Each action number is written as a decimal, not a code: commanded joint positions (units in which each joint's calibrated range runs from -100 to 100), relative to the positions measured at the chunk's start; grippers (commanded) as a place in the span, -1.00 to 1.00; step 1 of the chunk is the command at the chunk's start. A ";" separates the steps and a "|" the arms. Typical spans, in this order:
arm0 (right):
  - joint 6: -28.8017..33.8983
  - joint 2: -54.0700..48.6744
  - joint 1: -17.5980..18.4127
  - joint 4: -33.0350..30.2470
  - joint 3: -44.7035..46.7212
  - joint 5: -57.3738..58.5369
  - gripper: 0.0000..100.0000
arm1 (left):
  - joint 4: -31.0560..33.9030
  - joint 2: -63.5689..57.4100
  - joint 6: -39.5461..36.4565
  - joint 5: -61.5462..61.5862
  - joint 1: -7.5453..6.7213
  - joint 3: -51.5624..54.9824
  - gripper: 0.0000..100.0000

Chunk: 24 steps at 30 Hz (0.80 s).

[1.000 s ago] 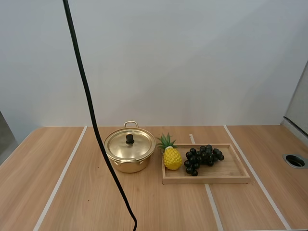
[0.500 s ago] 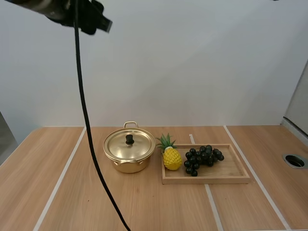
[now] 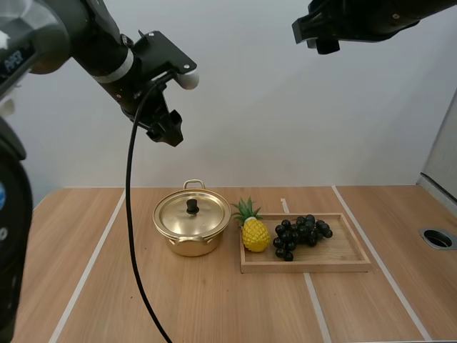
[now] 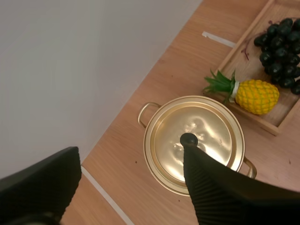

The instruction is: Open the pot, put the grape inside, and close it

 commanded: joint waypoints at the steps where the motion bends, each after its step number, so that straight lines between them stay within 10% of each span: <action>1: -2.03 -0.93 -0.19 0.88 -0.58 5.76 1.00 | 2.21 3.99 1.91 1.04 -1.43 -0.25 1.00; 11: -7.78 -0.82 -0.19 1.16 -0.58 9.77 1.00 | 11.73 13.95 -0.88 1.04 -7.49 -0.25 1.00; 24: -8.16 1.13 -0.19 1.27 -0.58 15.51 1.00 | 10.95 25.07 -1.08 1.04 -7.65 -2.86 1.00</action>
